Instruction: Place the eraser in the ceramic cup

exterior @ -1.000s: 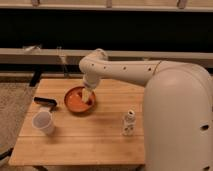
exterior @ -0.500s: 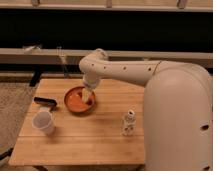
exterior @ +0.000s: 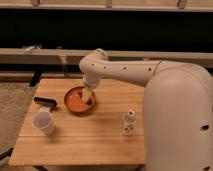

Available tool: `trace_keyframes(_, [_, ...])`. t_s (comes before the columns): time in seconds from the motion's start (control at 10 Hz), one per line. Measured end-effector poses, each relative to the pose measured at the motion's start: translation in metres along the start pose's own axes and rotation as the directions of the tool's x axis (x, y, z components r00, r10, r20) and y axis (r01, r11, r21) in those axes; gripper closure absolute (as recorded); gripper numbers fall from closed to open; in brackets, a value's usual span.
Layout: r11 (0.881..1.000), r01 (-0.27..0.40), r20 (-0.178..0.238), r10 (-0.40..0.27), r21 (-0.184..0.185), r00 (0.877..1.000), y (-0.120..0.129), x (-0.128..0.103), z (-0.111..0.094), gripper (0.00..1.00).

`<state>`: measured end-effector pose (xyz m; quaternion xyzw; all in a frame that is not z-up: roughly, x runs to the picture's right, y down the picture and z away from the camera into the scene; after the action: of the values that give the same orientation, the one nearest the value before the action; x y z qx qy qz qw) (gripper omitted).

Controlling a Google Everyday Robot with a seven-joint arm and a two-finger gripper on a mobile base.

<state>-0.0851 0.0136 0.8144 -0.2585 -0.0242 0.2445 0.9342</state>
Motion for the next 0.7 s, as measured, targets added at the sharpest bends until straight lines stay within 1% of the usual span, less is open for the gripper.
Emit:
trace_keyframes(0.6, [1.000,0.000,0.000,0.000,0.000,1.000,-0.0001,-0.0007,0.0001,0.20])
trace_keyframes(0.7, [1.000,0.009,-0.007,-0.009,0.004,1.000,-0.0009,-0.0009,0.0011,0.20])
